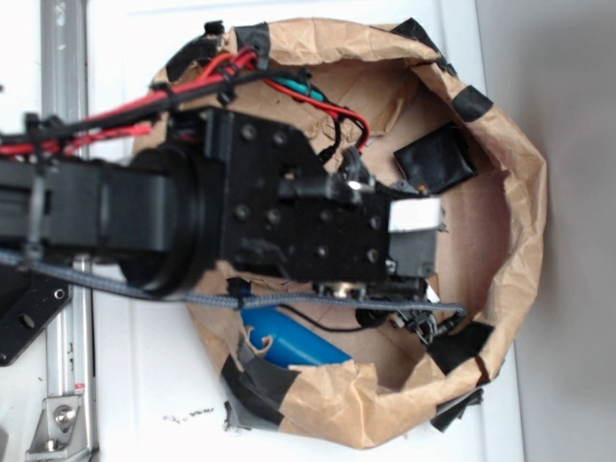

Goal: Grab the yellow duck.

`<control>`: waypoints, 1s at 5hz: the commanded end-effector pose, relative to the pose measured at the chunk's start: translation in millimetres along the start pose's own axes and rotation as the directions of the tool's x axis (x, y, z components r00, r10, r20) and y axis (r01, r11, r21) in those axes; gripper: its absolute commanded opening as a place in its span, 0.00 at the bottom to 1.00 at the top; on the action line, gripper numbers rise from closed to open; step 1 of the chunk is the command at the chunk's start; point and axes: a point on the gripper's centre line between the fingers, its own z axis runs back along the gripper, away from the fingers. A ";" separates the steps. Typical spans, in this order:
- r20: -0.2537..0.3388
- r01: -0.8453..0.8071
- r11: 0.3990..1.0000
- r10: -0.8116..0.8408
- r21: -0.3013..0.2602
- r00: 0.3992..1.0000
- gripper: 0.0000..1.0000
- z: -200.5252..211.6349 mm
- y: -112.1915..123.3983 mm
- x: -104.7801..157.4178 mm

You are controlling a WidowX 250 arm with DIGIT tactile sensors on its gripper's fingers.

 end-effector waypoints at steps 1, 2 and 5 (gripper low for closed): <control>0.004 0.055 0.998 -0.055 -0.038 0.998 1.00 -10.2 -25.0 0.1; -0.004 0.064 0.997 -0.064 -0.041 0.998 1.00 -10.2 -25.8 -1.5; -0.126 0.162 0.986 -0.158 0.025 0.979 1.00 -58.0 -25.7 -26.3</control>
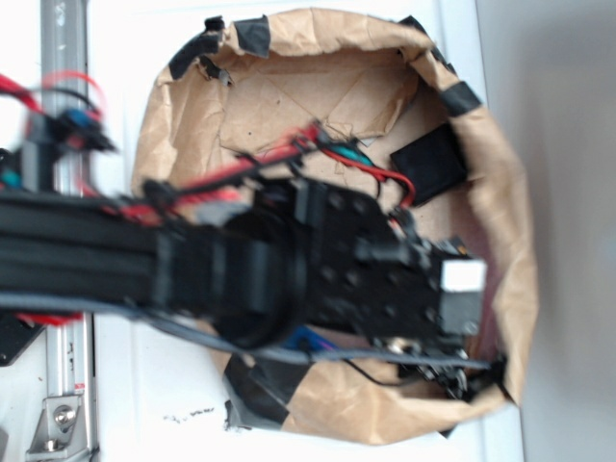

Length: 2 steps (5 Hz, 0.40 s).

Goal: Grab the yellow duck.

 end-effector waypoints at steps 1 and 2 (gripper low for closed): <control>0.003 0.137 0.991 -0.137 -0.010 0.991 1.00 -13.7 -11.3 -16.8; 0.027 0.143 0.989 -0.142 -0.027 0.989 0.00 -6.7 -11.6 -16.2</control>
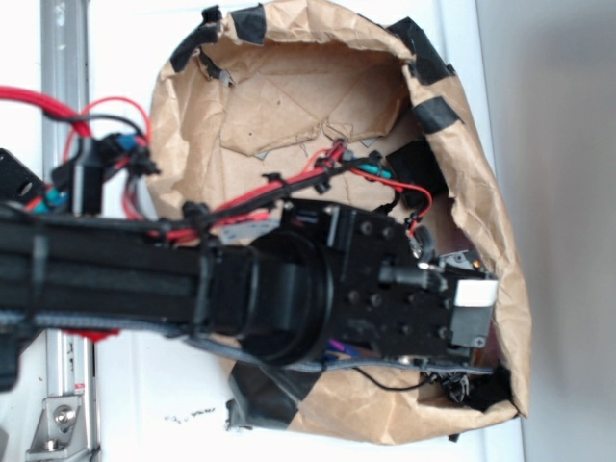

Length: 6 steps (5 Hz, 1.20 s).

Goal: Grab the yellow duck.

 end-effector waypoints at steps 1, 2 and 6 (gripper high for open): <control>0.016 0.064 0.997 -0.063 -0.036 0.998 0.00 7.7 0.3 -6.6; 0.032 0.061 0.996 -0.059 -0.059 0.998 0.00 16.4 2.8 -4.8; -0.064 -0.043 0.990 0.034 -0.138 0.997 0.00 115.5 89.5 41.0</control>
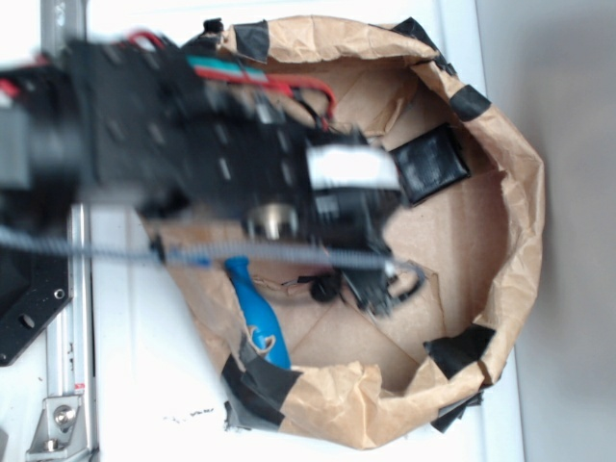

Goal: Grab the yellow duck.

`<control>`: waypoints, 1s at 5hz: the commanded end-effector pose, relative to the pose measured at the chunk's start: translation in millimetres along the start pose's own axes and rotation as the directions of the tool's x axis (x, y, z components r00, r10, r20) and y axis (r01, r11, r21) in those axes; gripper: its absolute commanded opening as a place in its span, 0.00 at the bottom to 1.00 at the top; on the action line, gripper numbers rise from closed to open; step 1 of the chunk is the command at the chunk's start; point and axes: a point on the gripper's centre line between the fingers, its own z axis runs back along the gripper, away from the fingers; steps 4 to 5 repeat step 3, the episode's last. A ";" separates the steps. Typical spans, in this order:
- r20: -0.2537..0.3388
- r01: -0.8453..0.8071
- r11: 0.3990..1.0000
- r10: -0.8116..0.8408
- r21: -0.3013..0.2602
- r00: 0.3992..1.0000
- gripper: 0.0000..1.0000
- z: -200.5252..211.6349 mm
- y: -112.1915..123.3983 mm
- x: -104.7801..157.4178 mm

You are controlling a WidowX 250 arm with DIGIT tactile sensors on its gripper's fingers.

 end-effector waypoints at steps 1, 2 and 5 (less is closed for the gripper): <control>-0.283 0.106 0.993 -0.086 0.054 0.955 0.00 44.7 8.1 44.8; -0.254 0.168 0.983 -0.143 0.079 0.957 0.00 45.3 -1.1 35.7; -0.232 0.168 0.980 -0.140 0.108 0.963 0.00 40.7 -2.4 35.1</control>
